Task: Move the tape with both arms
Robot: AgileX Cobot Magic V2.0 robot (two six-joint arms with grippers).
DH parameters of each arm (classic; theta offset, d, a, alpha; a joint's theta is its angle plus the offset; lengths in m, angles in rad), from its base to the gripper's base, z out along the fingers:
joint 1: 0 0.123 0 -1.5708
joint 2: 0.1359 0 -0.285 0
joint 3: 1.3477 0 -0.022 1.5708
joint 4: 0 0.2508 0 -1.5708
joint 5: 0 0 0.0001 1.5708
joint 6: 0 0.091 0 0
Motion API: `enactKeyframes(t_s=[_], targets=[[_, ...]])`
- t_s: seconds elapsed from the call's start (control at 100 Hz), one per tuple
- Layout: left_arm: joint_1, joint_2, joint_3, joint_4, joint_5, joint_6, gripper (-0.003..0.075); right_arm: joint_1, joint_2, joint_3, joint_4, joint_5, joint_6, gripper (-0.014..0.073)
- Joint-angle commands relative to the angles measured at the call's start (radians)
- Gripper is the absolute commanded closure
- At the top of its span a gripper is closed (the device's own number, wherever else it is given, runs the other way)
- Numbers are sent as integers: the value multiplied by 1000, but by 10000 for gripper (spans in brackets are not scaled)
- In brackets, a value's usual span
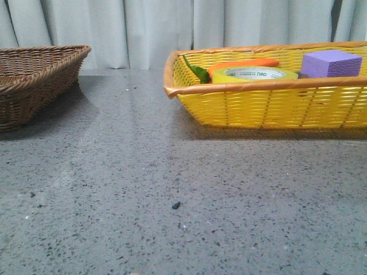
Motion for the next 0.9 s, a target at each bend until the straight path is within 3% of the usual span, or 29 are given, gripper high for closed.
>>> enactKeyframes(t_s=[0.0, 0.28, 0.5, 0.68, 0.89], targets=[[3, -29, 10, -7, -65, -9, 741, -6, -21, 21, 1, -21, -7, 650], [3, -29, 10, -25, -150, -9, 741, -6, -21, 21, 1, -43, -7, 650], [3, -29, 10, -25, -160, -9, 741, -6, -21, 21, 1, -207, -7, 650], [3, -29, 10, -25, -259, -9, 741, -6, -21, 21, 1, -236, -7, 650], [4, -29, 10, -25, -326, -9, 741, -6, -21, 21, 13, -418, -7, 650]])
